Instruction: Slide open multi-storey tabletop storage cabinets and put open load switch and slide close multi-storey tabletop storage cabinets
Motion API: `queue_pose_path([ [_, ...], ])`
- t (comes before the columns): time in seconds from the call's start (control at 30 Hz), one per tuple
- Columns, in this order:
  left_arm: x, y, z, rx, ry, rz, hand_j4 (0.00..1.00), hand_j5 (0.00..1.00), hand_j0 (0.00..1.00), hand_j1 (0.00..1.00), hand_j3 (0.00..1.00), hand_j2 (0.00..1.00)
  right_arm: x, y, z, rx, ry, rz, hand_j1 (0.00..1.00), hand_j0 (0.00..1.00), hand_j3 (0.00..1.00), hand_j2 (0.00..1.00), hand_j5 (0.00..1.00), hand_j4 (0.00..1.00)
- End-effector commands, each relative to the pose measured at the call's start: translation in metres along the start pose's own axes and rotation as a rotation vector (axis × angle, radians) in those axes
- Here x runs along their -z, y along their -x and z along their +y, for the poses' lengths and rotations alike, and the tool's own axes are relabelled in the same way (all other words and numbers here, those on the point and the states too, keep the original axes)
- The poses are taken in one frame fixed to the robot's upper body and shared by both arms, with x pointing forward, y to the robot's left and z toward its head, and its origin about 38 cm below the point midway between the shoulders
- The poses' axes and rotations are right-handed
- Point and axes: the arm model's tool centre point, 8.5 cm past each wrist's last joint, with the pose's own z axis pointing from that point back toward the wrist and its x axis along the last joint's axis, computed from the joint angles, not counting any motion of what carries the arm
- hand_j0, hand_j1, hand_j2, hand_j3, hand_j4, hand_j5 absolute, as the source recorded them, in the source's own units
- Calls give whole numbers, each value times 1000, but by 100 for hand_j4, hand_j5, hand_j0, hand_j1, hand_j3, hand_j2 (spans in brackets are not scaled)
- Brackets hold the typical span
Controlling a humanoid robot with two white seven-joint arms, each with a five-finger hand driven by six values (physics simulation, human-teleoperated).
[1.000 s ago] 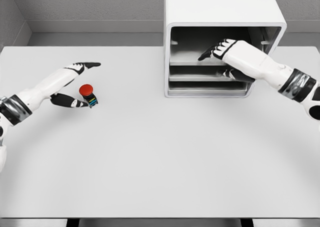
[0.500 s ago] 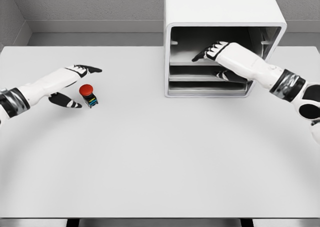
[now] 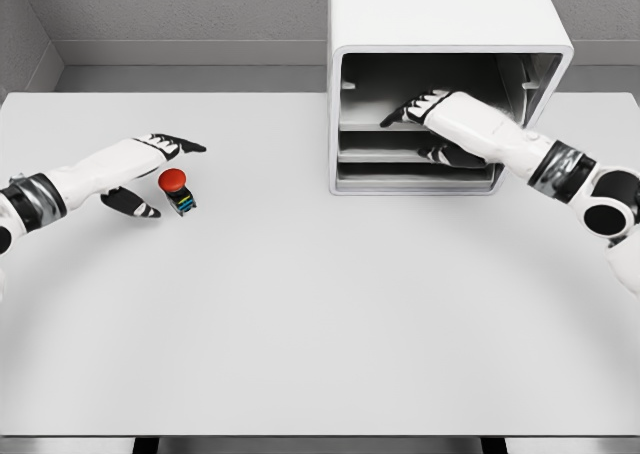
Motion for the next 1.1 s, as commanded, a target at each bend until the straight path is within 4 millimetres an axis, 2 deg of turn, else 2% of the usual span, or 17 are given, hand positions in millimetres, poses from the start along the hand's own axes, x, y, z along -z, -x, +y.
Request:
queue_pose_path([
  [0.0, 0, -1, 1, -2, -5, -3, 91, 91, 91, 91, 91, 91, 1, 0, 8, 0, -30, -2, 76, 76, 76, 76, 76, 76],
  [0.23, 3, -5, -4, 9, 20, -16, 82, 82, 82, 82, 82, 82, -2, -2, 7, -8, -31, -5, 77, 77, 77, 77, 77, 77],
  [0.57, 2, -4, -3, 15, 24, -13, 79, 79, 79, 79, 79, 79, -5, -15, -2, -35, -19, -44, 78, 78, 78, 78, 78, 78],
  [0.63, -6, 2, -1, 42, 53, 7, 79, 79, 79, 79, 79, 79, -9, -20, -6, -53, -22, -58, 78, 78, 78, 78, 78, 78],
  [0.77, -8, 4, -1, 47, 57, 12, 76, 76, 76, 76, 76, 76, -11, -24, -3, -49, -22, -67, 78, 78, 78, 78, 78, 78],
  [1.07, -6, -3, 7, 71, 42, -3, 76, 76, 76, 76, 76, 76, -27, -29, 6, -52, -55, -69, 79, 79, 79, 79, 79, 79],
])
